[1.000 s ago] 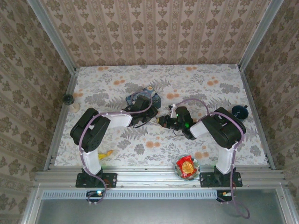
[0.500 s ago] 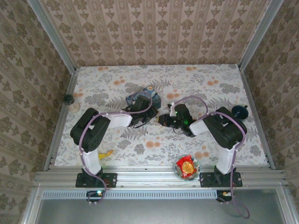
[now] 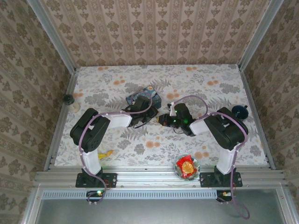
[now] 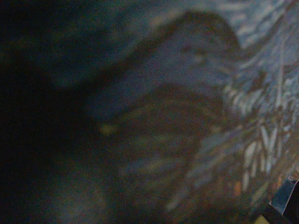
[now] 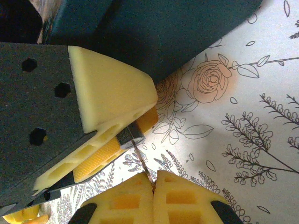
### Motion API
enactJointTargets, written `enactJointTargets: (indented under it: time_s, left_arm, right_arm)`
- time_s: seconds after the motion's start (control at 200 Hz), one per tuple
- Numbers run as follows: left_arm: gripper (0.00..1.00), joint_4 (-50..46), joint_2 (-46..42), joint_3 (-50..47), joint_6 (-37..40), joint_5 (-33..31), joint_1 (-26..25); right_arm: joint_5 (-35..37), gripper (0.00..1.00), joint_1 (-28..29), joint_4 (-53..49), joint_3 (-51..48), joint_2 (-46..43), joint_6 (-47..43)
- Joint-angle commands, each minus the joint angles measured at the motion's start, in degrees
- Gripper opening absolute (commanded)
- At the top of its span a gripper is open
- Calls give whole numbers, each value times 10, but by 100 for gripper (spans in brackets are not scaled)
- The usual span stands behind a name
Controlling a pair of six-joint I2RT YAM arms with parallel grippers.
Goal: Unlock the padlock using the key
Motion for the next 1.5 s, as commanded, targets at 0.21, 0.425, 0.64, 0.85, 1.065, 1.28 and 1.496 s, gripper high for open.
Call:
enactJointTargets:
  time_s: [0.21,0.425,0.64,0.85,1.065,1.28,1.496]
  left_arm:
    - [8,-27,-19,-27,-28,76,-20]
    - [8,-21,-22,-31,-26,70,-16]
    - [8,-12,-18,-34,-28,71,-15]
    - [8,-8,-18,-33,-27,72,-16]
    - [8,-9,-18,-32,-23,75,-17]
    - [8,-9,-20,-32,-20,76,-16]
    - [8,-10,-18,-30,-16,82,-20]
  right_arm:
    - [48,0,-12,53,13,-13,6]
    - [65,0,-3,-4,6,-30,-28]
    - [118,0,36,-141,39,-58,-111]
    - [138,0,56,-194,66,-64,-141]
    - [134,0,55,-164,58,-62,-120]
    - [125,0,52,-138,52,-59,-96]
    - [82,0,25,-73,40,-51,-51]
